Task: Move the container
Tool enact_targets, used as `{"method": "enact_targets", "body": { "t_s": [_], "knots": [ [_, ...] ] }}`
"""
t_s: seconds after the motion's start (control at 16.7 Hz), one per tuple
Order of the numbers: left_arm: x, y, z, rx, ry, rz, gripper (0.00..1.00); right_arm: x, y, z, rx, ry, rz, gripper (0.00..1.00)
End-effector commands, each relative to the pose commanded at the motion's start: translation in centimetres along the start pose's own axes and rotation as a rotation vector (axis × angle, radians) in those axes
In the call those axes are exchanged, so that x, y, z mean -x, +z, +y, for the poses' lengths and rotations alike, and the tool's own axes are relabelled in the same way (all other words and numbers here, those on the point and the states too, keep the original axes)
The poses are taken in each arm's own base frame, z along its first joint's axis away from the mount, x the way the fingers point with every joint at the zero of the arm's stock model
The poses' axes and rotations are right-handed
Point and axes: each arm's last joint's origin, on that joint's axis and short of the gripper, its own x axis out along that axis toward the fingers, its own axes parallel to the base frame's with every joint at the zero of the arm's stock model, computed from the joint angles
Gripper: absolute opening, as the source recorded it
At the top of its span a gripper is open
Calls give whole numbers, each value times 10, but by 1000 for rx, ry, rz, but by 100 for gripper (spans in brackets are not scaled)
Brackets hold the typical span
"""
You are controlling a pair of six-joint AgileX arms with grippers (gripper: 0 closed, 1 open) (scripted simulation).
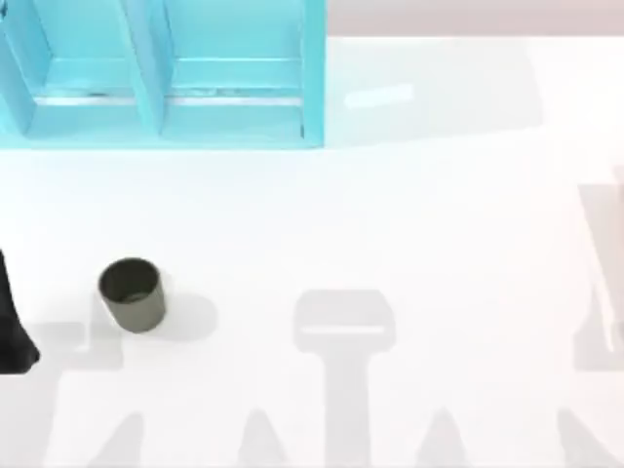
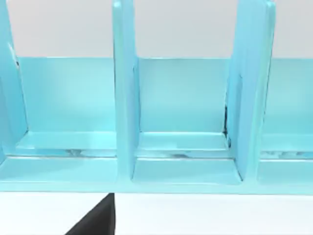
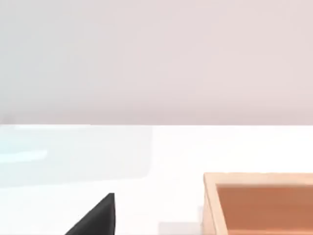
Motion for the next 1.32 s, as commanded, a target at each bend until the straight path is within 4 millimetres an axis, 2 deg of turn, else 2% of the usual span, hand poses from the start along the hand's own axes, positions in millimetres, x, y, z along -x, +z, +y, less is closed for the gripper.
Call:
{"method": "enact_targets", "body": {
  "t_s": [0.18, 0.3, 0.48, 0.6, 0.72, 0.9, 1.14, 1.32],
  "knots": [
    [0, 2, 0, 3, -2, 9, 100, 0, 0, 0, 0, 0, 0, 100],
    [0, 11, -2, 15, -14, 54, 100, 0, 0, 0, 0, 0, 0, 100],
    [-5, 39, -6, 45, -49, 180, 100, 0, 0, 0, 0, 0, 0, 100],
    [-14, 62, -10, 67, -76, 310, 100, 0, 0, 0, 0, 0, 0, 100],
    [-33, 82, -17, 85, -98, 481, 100, 0, 0, 0, 0, 0, 0, 100],
    [-75, 100, -33, 95, -115, 781, 100, 0, 0, 0, 0, 0, 0, 100],
    [-134, 103, -63, 76, -100, 1149, 100, 0, 0, 0, 0, 0, 0, 100],
    [-171, 97, -87, 46, -73, 1347, 100, 0, 0, 0, 0, 0, 0, 100]
  ]
}}
